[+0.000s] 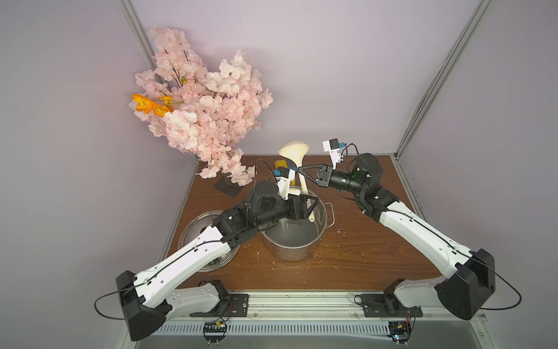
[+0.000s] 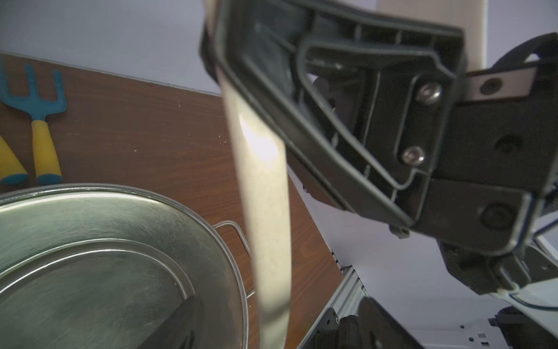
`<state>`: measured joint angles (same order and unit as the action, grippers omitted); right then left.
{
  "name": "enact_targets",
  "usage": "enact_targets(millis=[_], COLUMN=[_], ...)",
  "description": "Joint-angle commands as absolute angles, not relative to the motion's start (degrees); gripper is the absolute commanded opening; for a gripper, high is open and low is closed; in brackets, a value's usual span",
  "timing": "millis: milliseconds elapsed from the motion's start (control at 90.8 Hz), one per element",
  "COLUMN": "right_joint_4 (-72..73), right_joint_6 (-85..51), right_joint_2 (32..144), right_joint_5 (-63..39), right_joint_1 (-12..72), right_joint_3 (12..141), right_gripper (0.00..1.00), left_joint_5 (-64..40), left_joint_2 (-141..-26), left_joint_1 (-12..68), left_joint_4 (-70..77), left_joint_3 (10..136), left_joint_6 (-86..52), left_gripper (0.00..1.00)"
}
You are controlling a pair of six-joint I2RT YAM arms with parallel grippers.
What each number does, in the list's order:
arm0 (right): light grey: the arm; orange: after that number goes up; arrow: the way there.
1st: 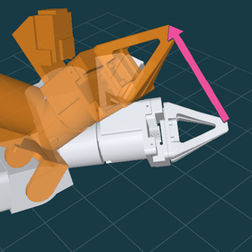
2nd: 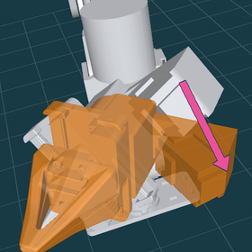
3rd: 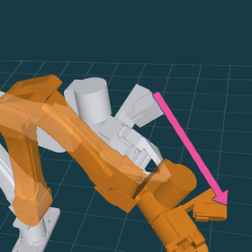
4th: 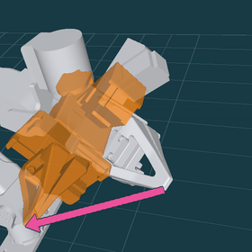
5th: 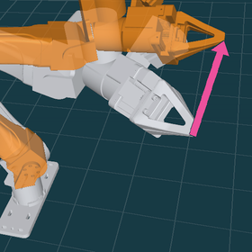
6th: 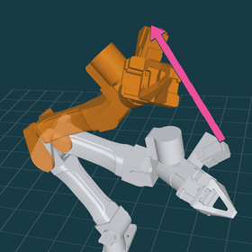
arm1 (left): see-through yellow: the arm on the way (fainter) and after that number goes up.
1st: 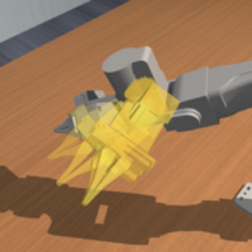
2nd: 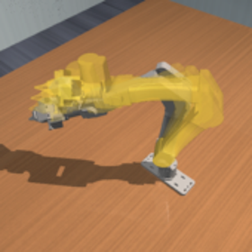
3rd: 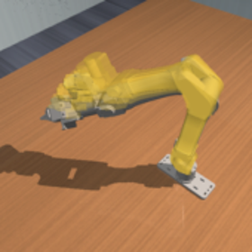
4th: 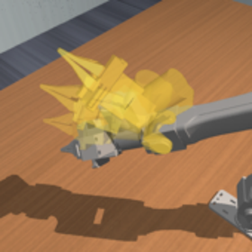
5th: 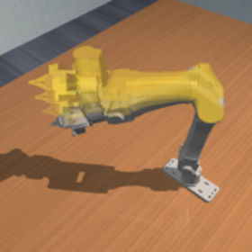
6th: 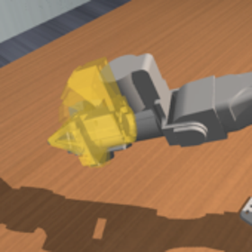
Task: Stir the soup with a spoon
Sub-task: Adjust the spoon.
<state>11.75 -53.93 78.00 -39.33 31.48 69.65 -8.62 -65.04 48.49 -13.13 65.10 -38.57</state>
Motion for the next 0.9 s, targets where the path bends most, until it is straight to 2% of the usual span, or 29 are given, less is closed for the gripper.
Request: enact_targets(millis=[0, 187, 517, 583, 760, 892], right_joint_4=[15.5, 16.4, 15.5, 15.5, 15.2, 12.9], right_joint_6=[-55.3, -56.1, -55.6, -55.5, -55.2, -53.3], right_joint_2=[78.3, 79.2, 81.0, 81.3, 81.0, 79.1], right_joint_5=[-42.0, -44.6, -47.3, -47.7, -47.2, -45.6], right_joint_1=[31.5, 31.5, 31.7, 31.7, 31.8, 31.5], right_joint_3=[70.9, 70.7, 69.1, 68.8, 68.1, 67.5], right_gripper=[0.00, 0.00, 0.00, 0.00, 0.01, 0.25], left_joint_5=[-8.4, -12.8, -14.5, -14.1, -12.2, -10.8], left_joint_2=[-63.2, -60.8, -59.8, -59.0, -56.6, -55.7], left_joint_1=[48.1, 44.3, 43.7, 43.6, 43.3, 43.2], left_joint_4=[-6.4, -1.0, 1.1, 1.6, 4.5, 6.5], left_joint_3=[62.7, 58.7, 57.0, 56.3, 53.4, 51.6], left_joint_6=[-39.8, -42.7, -43.8, -44.0, -45.7, -47.3], left_gripper=[0.72, 0.46, 0.04, 0.00, 0.00, 0.00])
